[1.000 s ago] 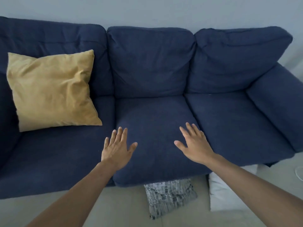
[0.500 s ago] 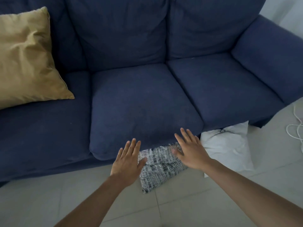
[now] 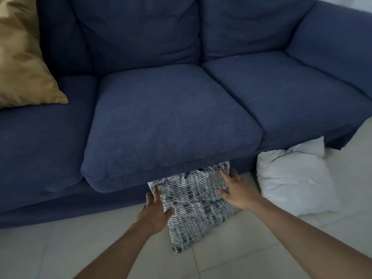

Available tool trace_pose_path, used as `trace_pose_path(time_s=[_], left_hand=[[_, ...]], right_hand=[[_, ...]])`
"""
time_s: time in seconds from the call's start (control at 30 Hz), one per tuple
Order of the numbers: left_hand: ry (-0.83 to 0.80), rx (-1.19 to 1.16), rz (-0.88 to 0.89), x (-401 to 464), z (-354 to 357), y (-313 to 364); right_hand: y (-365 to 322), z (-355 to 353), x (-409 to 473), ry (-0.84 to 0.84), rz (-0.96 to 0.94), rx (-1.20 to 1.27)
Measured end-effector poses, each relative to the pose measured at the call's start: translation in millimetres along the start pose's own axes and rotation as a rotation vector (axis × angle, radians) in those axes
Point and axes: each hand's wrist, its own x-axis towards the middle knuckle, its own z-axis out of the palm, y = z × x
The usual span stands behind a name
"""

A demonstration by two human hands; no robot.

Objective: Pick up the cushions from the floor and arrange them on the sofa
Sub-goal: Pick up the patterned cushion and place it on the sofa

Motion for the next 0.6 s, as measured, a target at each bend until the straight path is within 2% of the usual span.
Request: trace_pose_path(time_s=[0.2,0.33,0.53,0.6], left_hand=[[0.091,-0.186,0.062,45,28,-10],[0.123,-0.315,0.175,58,40,-11],[0.215,-0.219,0.194,57,49,-7],[0.232,-0.165,0.167,51,46,-4]], right_hand=[[14,33,43,0.088,-0.068,0.04],[14,49,60,0.133,-0.119,0.081],[1,67,61,0.266,-0.214,0.229],[-1,69,55,0.248,-0.217,0.252]])
